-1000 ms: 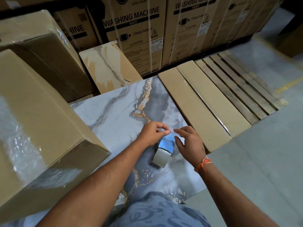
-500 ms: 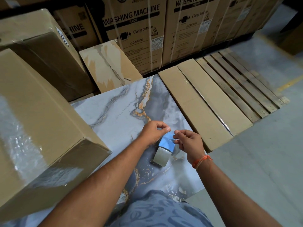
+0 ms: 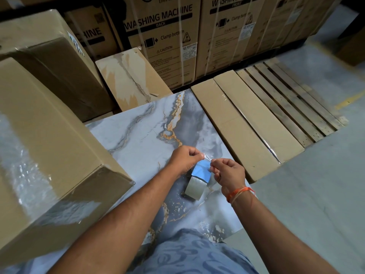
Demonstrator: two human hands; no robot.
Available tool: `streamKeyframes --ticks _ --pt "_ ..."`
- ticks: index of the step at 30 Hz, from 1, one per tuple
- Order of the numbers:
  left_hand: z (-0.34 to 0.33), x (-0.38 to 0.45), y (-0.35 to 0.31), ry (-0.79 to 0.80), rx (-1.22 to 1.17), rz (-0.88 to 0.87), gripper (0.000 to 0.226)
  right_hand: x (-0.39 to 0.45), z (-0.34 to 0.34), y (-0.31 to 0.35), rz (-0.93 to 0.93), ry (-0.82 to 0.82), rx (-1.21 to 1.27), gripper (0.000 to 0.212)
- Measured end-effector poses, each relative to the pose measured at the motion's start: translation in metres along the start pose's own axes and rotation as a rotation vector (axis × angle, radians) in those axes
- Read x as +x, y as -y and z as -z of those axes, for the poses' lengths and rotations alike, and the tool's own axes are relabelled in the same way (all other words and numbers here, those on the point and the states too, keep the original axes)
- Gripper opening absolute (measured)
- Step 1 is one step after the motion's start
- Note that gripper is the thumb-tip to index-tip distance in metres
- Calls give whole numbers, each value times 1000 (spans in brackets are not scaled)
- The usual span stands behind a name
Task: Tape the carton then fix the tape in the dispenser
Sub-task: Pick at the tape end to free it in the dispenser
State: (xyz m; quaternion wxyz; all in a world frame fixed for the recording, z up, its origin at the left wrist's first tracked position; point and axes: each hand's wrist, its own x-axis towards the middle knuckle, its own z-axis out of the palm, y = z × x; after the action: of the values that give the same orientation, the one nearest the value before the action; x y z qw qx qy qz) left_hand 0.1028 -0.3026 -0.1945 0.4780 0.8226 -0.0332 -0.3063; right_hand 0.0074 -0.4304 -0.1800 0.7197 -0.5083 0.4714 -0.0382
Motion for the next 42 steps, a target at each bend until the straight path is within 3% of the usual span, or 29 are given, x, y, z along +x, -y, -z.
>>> streamKeyframes --ticks 9,20,28,34,42 --pt "-2 -1 1 -72 33 89 25 2 -6 -3 12 -48 -21 24" --pt "-9 -6 -5 -192 9 149 20 3 -6 -3 44 -22 -20 24" --pt "-6 -6 -6 -184 -16 190 21 5 -2 -5 11 -4 -10 22" --pt "-7 -7 -12 -191 -5 234 35 4 -1 -6 -16 29 -45 21" --pt "-6 -10 -15 -190 97 284 17 3 -3 -4 23 53 -166 19"
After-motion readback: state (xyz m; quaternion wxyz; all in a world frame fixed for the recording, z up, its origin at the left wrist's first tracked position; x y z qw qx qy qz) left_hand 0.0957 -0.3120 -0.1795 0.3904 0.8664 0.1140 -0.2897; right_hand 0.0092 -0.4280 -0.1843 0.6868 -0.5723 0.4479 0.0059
